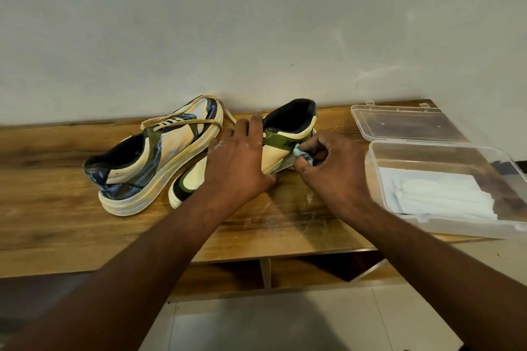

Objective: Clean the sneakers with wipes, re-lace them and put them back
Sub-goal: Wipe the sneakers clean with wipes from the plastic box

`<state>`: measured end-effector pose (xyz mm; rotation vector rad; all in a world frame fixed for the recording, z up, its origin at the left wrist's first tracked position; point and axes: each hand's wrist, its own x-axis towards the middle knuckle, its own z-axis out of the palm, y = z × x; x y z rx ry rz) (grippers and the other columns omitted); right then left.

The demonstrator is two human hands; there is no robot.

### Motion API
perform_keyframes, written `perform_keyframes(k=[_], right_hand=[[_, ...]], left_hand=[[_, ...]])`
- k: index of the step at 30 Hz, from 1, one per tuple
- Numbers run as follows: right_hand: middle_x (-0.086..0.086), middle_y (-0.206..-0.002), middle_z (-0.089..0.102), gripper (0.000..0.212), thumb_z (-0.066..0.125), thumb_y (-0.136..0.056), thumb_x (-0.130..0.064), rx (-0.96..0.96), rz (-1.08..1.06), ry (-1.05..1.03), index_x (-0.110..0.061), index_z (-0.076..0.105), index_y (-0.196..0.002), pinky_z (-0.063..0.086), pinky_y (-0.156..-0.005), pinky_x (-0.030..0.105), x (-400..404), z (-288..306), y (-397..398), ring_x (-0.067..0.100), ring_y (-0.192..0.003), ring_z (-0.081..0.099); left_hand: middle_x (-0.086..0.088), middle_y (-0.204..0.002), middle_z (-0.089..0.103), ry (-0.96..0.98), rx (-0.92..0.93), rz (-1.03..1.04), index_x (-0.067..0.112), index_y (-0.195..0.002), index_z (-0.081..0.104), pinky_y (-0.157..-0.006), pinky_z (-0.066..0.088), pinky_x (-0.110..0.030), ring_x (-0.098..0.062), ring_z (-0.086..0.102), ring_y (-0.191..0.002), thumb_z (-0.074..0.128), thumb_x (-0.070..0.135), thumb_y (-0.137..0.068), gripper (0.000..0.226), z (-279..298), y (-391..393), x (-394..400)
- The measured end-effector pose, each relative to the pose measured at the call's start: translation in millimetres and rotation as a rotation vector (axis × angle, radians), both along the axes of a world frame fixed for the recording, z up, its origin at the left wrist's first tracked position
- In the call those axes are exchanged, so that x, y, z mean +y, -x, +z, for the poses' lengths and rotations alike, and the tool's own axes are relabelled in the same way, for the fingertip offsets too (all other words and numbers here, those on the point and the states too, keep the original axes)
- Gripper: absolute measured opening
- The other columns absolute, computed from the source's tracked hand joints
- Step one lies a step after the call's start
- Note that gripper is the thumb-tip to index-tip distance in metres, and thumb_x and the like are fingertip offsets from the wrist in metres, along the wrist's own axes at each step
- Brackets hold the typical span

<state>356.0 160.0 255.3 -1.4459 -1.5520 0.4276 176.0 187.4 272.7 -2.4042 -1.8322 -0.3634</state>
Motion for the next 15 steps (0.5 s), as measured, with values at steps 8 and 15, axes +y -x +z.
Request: perform_keyframes(k=[8, 15], right_hand=[[-0.017, -0.083, 0.072, 0.018, 0.085, -0.078, -0.012, 0.034, -0.098, -0.038, -0.021, 0.077, -0.091, 0.057, -0.065, 0.013, 5, 10, -14, 0.004, -0.073, 0.07], [-0.015, -0.087, 0.073, 0.022, 0.087, -0.077, -0.015, 0.032, -0.136, -0.008, -0.019, 0.079, -0.097, 0.056, -0.067, 0.012, 6, 9, -23, 0.0, -0.075, 0.07]], left_hand=[[-0.007, -0.131, 0.062, 0.043, -0.072, -0.045, 0.026, -0.153, 0.032, -0.087, 0.052, -0.043, -0.032, 0.063, -0.116, 0.094, 0.059, -0.059, 0.118, -1, 13, 10], [0.009, -0.137, 0.066, 0.223, -0.183, -0.199, 0.04, -0.148, 0.042, -0.097, 0.053, -0.041, -0.02, 0.063, -0.12, 0.099, 0.062, -0.045, 0.12, 21, 52, 15]])
